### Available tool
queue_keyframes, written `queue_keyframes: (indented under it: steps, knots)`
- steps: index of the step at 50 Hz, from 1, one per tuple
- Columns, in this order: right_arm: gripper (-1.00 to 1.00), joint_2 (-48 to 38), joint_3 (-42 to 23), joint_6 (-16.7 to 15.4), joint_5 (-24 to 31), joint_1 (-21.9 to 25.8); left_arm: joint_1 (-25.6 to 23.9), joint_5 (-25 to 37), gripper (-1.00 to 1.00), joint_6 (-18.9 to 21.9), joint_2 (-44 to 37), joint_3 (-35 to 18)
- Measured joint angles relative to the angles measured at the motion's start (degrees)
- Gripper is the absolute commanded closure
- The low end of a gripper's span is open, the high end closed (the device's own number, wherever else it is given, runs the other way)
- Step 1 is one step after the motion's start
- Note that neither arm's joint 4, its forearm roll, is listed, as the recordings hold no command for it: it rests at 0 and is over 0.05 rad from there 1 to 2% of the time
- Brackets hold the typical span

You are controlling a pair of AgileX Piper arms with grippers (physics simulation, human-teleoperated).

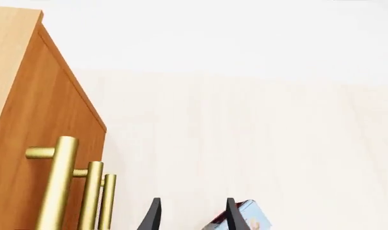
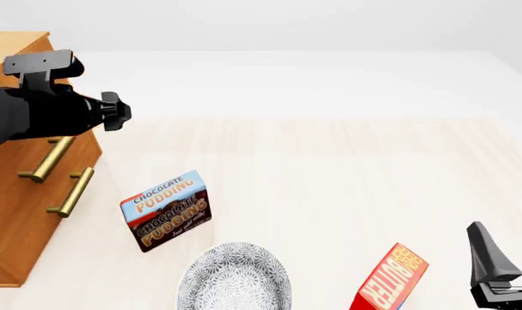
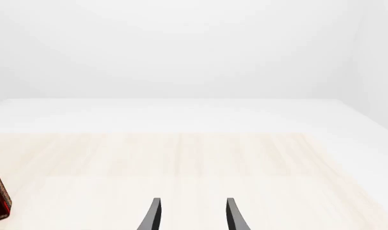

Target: Put the butter at the front in the top drawer of the cabinet and close it.

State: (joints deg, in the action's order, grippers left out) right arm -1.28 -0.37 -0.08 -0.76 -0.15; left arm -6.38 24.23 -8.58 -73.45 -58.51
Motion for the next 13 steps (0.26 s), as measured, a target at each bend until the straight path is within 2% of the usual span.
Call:
queue_keyframes:
  steps: [13]
  knots:
    - [-1.0,-0.5,0.0,0.0,-0.4,0.0,-4.4,-1.8,-1.0,-0.7,5.8,3.3]
